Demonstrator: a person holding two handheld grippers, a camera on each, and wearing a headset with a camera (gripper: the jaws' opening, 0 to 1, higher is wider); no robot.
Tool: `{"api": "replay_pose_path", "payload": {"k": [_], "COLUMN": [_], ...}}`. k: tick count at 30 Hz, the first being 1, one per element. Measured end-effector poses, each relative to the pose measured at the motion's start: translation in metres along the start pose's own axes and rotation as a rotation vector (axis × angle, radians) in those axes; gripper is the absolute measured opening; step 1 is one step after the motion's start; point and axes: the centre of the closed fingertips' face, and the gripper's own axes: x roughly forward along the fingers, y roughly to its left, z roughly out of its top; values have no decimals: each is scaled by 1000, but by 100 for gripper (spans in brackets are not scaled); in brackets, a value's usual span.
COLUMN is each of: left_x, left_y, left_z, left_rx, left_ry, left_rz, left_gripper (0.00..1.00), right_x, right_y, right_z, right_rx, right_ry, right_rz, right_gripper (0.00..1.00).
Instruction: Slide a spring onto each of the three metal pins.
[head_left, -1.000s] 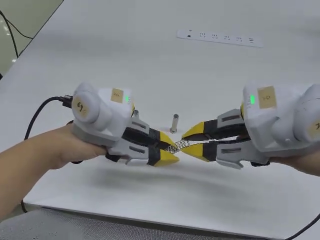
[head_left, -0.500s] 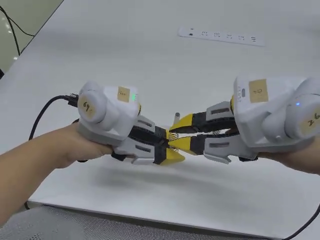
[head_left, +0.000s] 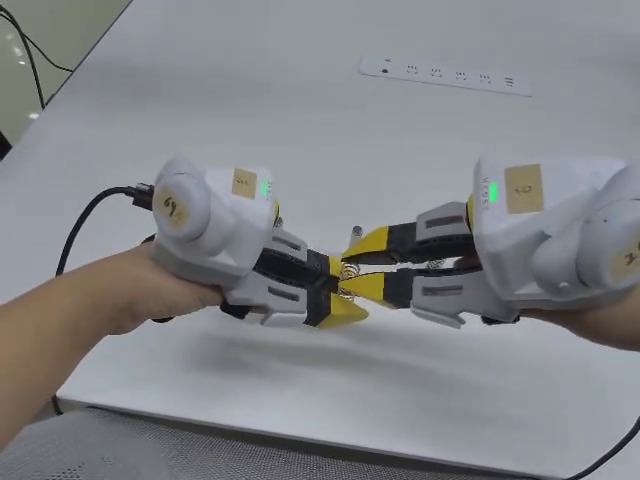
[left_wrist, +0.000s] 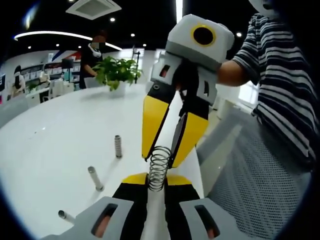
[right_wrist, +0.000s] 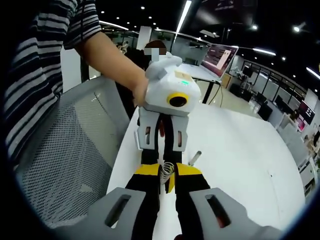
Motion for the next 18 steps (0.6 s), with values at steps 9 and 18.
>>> {"api": "replay_pose_path", "payload": {"k": [9,18], "left_x": [-5,-12], "left_y": [4,6], "left_z": [4,3], "left_rx": [-26,-58], "left_ry": [-16,-30], "left_rz": [25,52], "left_gripper": [9,18], "right_x": [-1,-1], "right_y": [-3,-5], "right_z": [5,-1], "right_rx": [-25,-49], "right_ry": [0,29], "right_rz": [-14,-26], "right_gripper": [7,7]}}
